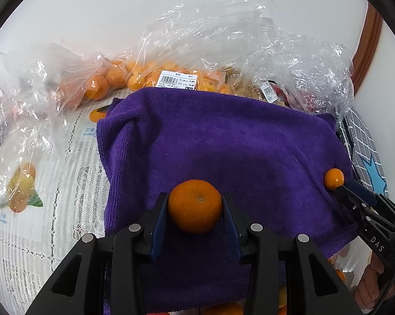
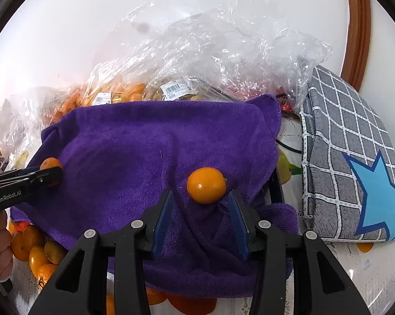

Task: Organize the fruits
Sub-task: 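Open the right tool and the left tool to release oranges on the towel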

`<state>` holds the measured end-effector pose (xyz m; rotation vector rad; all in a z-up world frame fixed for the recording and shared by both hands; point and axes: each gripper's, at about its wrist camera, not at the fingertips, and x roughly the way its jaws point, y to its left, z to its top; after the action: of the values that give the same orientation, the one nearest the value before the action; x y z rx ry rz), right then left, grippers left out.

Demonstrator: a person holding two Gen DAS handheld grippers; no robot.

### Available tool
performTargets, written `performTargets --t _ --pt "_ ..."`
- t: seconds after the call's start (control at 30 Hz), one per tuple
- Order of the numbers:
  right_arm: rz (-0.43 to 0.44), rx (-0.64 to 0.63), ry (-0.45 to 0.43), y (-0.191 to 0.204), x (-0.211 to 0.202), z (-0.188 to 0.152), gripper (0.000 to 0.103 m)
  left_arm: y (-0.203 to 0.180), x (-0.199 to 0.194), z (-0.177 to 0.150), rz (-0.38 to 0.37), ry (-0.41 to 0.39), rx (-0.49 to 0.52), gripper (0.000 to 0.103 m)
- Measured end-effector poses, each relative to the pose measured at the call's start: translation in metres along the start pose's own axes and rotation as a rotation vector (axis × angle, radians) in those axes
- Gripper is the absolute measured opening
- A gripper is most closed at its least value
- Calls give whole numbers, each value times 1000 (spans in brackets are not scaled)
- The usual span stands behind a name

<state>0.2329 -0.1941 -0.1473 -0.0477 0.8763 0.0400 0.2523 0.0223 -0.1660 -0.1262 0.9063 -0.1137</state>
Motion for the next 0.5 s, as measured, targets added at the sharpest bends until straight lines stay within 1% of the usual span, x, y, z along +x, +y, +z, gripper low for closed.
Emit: performTargets --t 0.1,0.23,0.37,0.5 --pt "-19 -3 -19 2 -5 0 48 1 -1 0 -13 -2 -6 39" --pt "-32 -2 -42 4 -11 1 48 3 -5 0 -33 -14 -21 39" --pt "-38 -10 -59 6 -16 1 48 3 -10 0 -37 -32 -28 41" --pt "-48 7 -75 4 -25 2 48 1 -19 -1 -48 -62 -26 44"
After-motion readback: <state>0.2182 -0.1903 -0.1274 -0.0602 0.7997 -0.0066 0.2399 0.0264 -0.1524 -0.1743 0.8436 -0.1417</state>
